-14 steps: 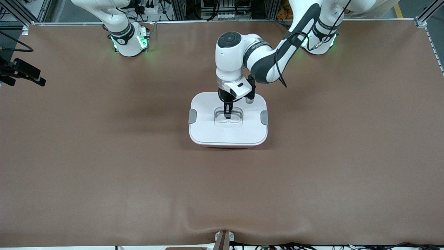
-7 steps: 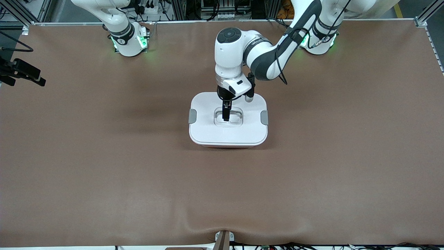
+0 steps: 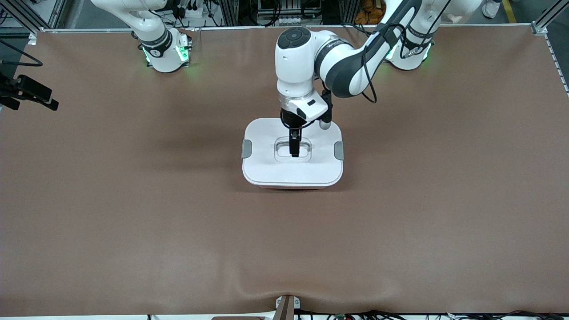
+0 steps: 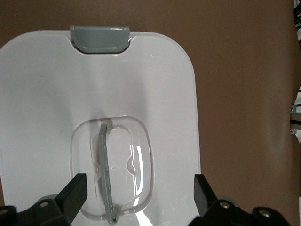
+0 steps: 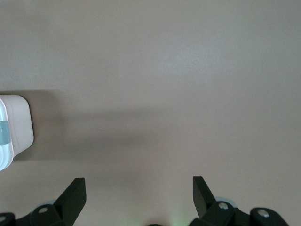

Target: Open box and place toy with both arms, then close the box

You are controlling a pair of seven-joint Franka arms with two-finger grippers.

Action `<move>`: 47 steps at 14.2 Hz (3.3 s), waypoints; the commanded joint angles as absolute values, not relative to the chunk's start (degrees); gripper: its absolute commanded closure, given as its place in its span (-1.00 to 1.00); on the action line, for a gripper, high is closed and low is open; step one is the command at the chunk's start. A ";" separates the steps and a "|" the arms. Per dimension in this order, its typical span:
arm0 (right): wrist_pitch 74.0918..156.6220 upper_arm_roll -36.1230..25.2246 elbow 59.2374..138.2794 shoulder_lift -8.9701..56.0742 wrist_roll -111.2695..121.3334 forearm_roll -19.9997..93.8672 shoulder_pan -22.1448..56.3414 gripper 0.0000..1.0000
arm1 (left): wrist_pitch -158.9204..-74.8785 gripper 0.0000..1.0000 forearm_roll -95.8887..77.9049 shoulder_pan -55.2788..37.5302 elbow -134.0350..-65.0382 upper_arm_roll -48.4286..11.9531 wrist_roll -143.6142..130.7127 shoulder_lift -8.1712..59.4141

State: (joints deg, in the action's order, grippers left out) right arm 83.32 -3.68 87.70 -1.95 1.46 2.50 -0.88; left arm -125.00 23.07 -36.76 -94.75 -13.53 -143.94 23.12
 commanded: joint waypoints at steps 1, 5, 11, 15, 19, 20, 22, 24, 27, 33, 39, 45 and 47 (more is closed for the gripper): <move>83.14 -3.16 87.45 -2.37 1.32 2.55 -1.67 -1.00 | -120.42 -1.00 23.12 -35.78 -93.17 -13.62 -138.53 21.71; 83.06 -3.16 87.45 -2.37 1.32 2.55 -1.85 -1.00 | -117.52 -1.00 18.91 -32.27 -89.92 -13.71 -131.25 20.66; 83.14 -3.16 87.45 -2.37 1.32 2.55 -1.85 -1.00 | -109.44 -1.00 12.92 -25.41 -89.47 -13.71 -113.67 12.93; 83.14 -3.16 87.45 -2.37 1.32 2.55 -1.85 -1.00 | -105.04 -1.00 8.10 -19.18 -84.92 -13.27 -101.55 10.90; 83.06 -3.16 87.45 -2.37 1.32 2.55 -1.58 -1.00 | -102.14 -1.00 4.84 -13.11 -84.11 -13.27 -88.90 10.90; 83.06 -3.16 87.45 -2.37 1.32 2.55 -1.58 -1.00 | -100.21 -1.00 3.79 -11.79 -83.68 -13.27 -84.86 10.90; 83.14 -3.16 87.45 -2.37 1.32 2.55 -1.84 -1.00 | -98.53 -1.00 1.16 -9.42 -82.09 -13.18 -80.44 11.07; 83.14 -3.16 87.45 -2.37 1.32 2.55 -1.85 -1.00 | -98.53 -1.00 -1.13 -6.78 -81.04 -13.18 -78.76 11.86; 83.14 -3.16 87.45 -2.37 1.32 2.55 -1.85 -1.00 | -98.53 -1.00 -1.23 -6.24 -79.89 -13.01 -75.59 12.30; 83.14 -3.16 87.45 -2.37 1.32 2.55 -1.85 -1.00 | -98.44 -1.00 -0.35 -4.74 -79.72 -13.10 -67.85 11.87; 83.14 -3.16 87.45 -2.37 1.32 2.55 -1.93 -1.00 | -96.07 -1.00 -0.35 -3.96 -79.72 -13.10 -63.12 11.34; 83.14 -3.16 87.45 -2.37 1.32 2.55 -1.93 -1.00 | -92.02 -1.00 -1.05 -0.97 -79.72 -12.92 -48.46 10.37; 83.23 -3.16 87.45 -2.37 1.32 2.55 -1.93 -1.00 | -92.02 -1.00 -0.62 -0.62 -79.72 -12.92 -41.08 10.37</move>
